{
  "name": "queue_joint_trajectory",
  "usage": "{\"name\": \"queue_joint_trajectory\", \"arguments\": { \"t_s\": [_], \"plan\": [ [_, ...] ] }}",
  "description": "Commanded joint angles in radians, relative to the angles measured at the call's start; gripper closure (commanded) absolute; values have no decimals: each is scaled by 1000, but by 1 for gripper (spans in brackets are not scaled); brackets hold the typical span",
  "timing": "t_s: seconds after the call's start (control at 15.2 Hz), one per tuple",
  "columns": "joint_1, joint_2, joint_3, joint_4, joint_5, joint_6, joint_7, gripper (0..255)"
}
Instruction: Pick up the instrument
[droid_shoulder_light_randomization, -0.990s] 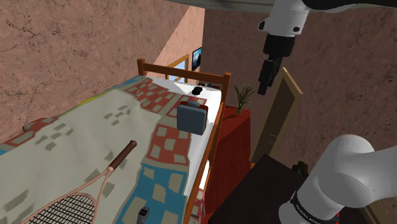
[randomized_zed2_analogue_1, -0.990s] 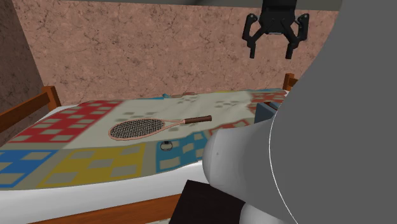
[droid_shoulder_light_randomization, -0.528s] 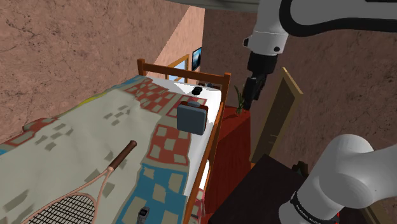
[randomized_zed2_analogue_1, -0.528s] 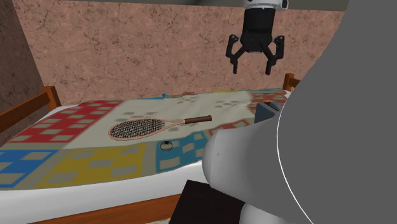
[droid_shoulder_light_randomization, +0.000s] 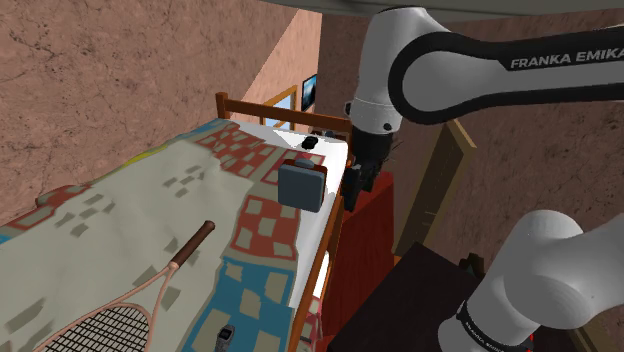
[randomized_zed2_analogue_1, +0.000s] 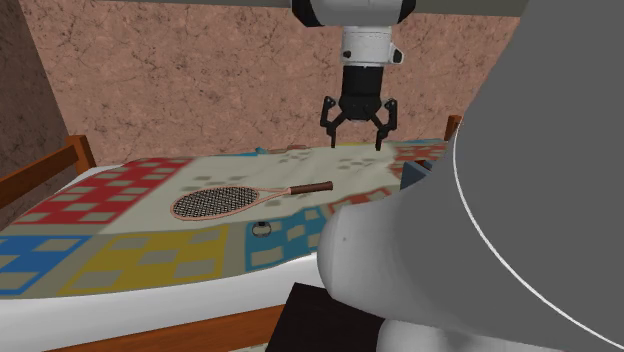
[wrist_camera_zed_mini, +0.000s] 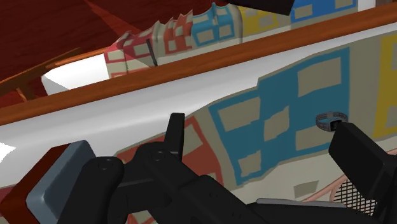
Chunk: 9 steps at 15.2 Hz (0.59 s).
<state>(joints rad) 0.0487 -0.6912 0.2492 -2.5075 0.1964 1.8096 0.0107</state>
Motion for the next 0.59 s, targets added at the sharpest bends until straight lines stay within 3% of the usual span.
{"name": "queue_joint_trajectory", "arguments": {
  "t_s": [0.0, 0.53],
  "plan": [
    [9, 39, 31, -19, 19, 65, 22, 0],
    [31, 272, 173, -26, 62, 324, 133, 0]
  ]
}}
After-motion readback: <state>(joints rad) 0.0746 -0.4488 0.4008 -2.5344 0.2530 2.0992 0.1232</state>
